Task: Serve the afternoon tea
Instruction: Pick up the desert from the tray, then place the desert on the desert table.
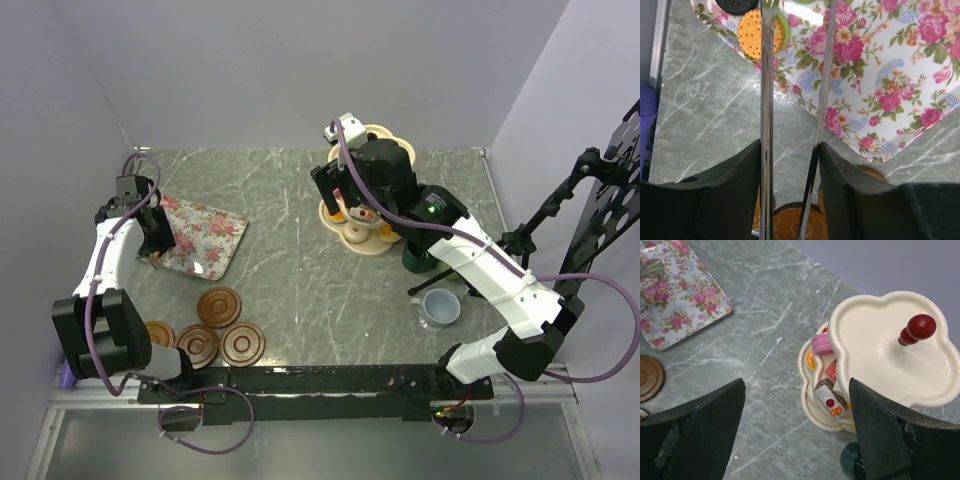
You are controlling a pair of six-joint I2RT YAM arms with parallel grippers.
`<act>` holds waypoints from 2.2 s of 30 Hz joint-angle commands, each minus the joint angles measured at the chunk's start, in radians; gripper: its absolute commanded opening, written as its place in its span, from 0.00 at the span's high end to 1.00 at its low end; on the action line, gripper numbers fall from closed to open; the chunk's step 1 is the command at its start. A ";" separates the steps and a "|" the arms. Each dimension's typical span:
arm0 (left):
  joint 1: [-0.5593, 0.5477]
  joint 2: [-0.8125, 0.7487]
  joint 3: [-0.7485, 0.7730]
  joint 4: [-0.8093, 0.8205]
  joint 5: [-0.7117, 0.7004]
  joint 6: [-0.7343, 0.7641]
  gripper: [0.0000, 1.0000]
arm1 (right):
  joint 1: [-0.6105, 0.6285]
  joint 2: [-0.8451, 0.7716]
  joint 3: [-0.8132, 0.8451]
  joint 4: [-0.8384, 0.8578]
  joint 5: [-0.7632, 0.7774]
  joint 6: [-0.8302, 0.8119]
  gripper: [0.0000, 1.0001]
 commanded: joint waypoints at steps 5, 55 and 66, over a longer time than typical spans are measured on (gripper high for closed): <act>0.007 -0.003 0.010 0.010 0.003 -0.010 0.51 | 0.005 -0.023 0.010 0.033 -0.006 0.007 0.10; -0.763 -0.174 0.439 0.171 0.014 -0.251 0.62 | 0.005 -0.160 -0.030 0.259 0.244 0.009 0.09; -0.953 0.047 0.591 0.220 0.006 -0.219 0.62 | 0.007 -0.183 -0.041 0.263 0.227 0.036 0.09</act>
